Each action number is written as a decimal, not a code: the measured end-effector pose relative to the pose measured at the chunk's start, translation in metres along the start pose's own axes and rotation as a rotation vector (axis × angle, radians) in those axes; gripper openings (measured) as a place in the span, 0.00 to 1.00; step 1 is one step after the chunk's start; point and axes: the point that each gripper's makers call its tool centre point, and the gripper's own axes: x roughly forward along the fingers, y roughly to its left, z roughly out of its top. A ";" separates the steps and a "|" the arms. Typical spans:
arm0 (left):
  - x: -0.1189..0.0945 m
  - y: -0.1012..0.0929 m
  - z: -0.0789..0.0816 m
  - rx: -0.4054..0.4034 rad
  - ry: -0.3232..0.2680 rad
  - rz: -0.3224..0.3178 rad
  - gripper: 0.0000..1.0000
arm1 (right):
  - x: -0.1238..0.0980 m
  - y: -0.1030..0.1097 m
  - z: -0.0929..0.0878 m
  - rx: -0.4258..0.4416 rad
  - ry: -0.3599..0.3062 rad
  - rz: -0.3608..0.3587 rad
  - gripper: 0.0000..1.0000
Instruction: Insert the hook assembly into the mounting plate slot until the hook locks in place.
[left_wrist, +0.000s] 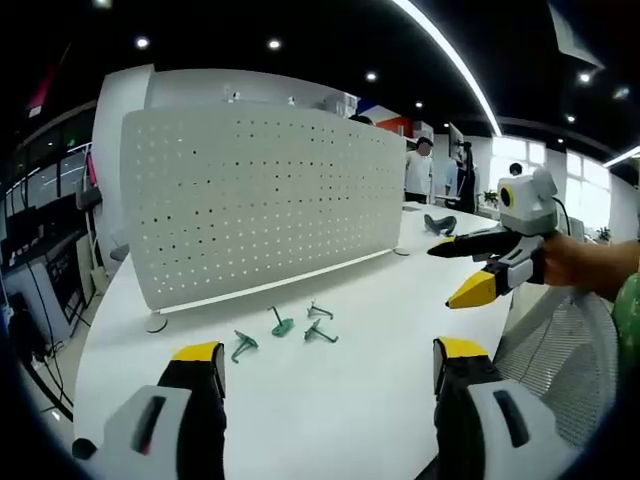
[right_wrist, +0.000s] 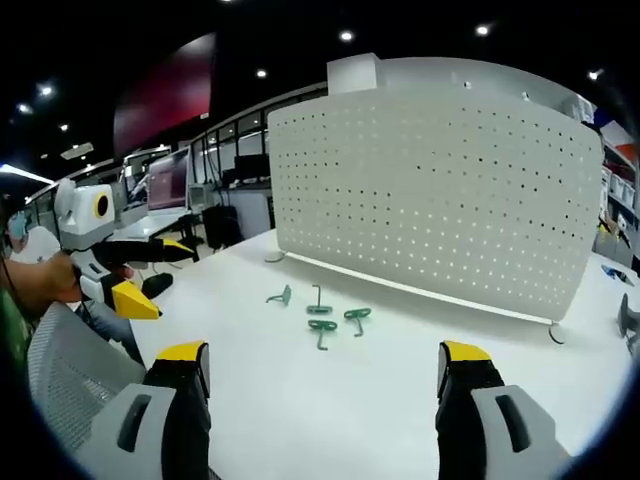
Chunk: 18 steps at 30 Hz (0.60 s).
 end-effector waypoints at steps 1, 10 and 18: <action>0.000 0.000 0.000 -0.002 -0.001 0.000 0.88 | 0.000 0.000 0.000 0.002 -0.001 0.001 0.96; 0.000 -0.001 0.001 0.001 -0.002 0.002 0.87 | 0.001 0.002 -0.002 0.004 0.009 0.008 0.96; 0.000 0.000 0.000 0.004 0.002 0.003 0.87 | 0.001 0.004 -0.004 0.005 0.017 0.015 0.95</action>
